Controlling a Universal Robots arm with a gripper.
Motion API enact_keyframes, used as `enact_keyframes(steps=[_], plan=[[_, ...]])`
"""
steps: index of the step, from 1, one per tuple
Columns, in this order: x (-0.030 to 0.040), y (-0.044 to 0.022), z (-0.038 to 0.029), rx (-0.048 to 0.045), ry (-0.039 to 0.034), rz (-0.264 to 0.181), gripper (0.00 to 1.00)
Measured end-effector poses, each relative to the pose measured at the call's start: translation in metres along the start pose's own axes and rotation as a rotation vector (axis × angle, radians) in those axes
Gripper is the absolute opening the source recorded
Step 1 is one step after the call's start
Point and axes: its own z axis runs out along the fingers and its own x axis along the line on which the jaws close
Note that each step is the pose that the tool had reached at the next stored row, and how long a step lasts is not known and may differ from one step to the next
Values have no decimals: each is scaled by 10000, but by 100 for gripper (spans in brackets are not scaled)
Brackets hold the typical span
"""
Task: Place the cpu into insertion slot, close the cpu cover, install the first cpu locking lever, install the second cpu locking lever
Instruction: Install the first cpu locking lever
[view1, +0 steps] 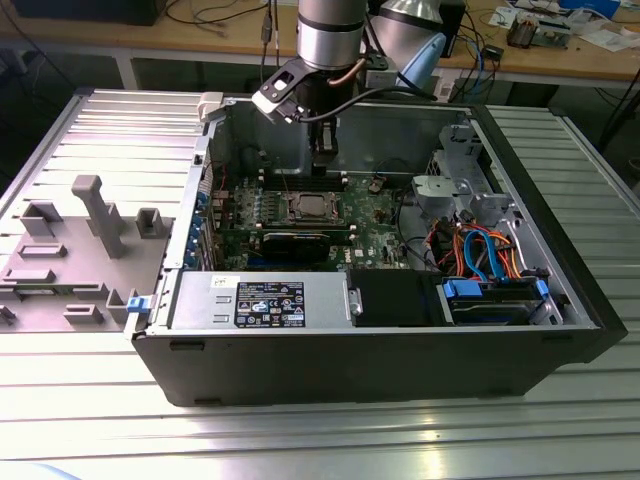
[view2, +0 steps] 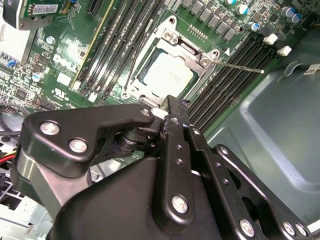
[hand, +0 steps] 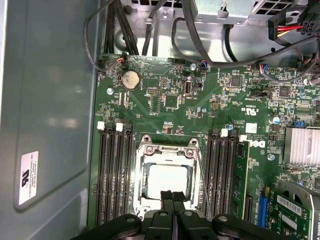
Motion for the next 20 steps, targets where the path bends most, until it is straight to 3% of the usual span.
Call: enact_keyframes(steps=[12, 16, 20], plan=[[0, 0, 0, 2, -32, -8, 11], [0, 0, 0, -3, -32, -266, 11], [0, 0, 0, -14, -32, -845, 11]])
